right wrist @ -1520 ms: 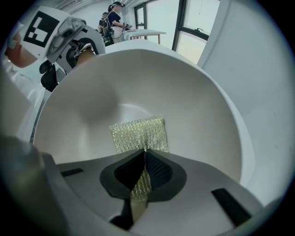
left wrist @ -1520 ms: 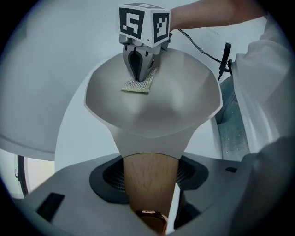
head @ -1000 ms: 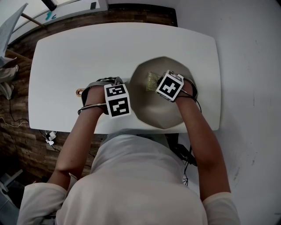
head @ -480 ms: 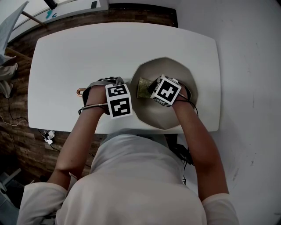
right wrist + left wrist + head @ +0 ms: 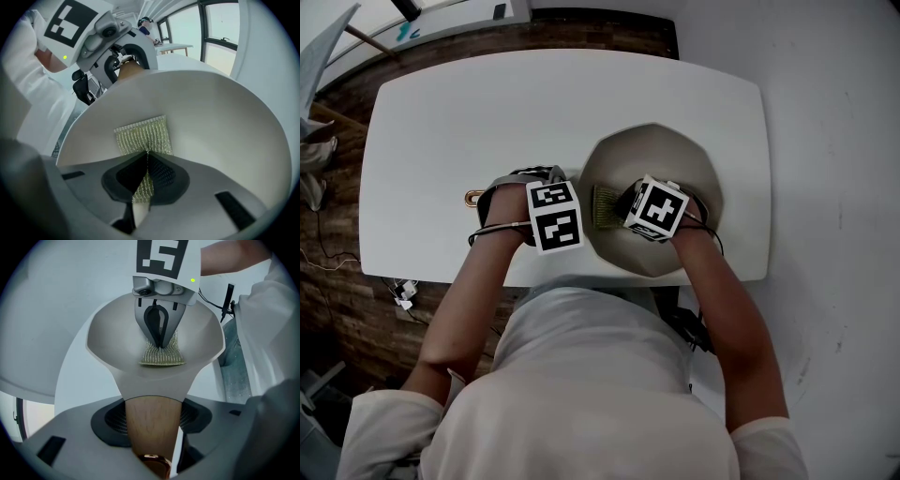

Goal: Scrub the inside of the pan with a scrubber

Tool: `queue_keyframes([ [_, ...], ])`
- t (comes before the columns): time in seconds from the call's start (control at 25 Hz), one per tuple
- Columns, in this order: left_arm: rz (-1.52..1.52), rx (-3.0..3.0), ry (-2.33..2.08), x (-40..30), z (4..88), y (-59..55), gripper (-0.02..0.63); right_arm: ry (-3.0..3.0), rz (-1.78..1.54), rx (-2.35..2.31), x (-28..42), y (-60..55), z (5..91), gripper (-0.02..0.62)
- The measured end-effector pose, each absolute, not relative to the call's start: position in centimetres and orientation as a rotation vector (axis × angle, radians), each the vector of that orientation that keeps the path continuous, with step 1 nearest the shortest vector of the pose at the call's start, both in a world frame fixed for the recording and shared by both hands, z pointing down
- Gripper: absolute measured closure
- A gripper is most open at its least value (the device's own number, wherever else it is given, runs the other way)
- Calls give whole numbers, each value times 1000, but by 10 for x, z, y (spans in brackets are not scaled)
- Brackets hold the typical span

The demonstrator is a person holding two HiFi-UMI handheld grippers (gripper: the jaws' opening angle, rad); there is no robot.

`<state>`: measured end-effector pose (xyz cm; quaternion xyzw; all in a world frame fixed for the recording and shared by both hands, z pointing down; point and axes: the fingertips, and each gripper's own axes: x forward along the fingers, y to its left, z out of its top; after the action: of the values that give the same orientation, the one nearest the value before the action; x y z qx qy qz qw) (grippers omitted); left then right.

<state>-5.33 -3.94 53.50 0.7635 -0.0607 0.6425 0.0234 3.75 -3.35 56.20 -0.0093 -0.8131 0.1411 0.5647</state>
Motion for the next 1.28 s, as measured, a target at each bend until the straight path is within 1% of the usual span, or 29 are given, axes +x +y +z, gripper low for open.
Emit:
queue_keyframes([
  [0.56,1994,2362,-168,-51,535,-40,337,-1814,330,-72,78,-7,562,569],
  [0.88,1997,2361,-167,-52,535,-39,337,-1777,363,-17,106,-19,563,569],
  [1.28,2021,2348,-161,-52,535,-39,336,-1782,365,74,113,-43,563,569],
])
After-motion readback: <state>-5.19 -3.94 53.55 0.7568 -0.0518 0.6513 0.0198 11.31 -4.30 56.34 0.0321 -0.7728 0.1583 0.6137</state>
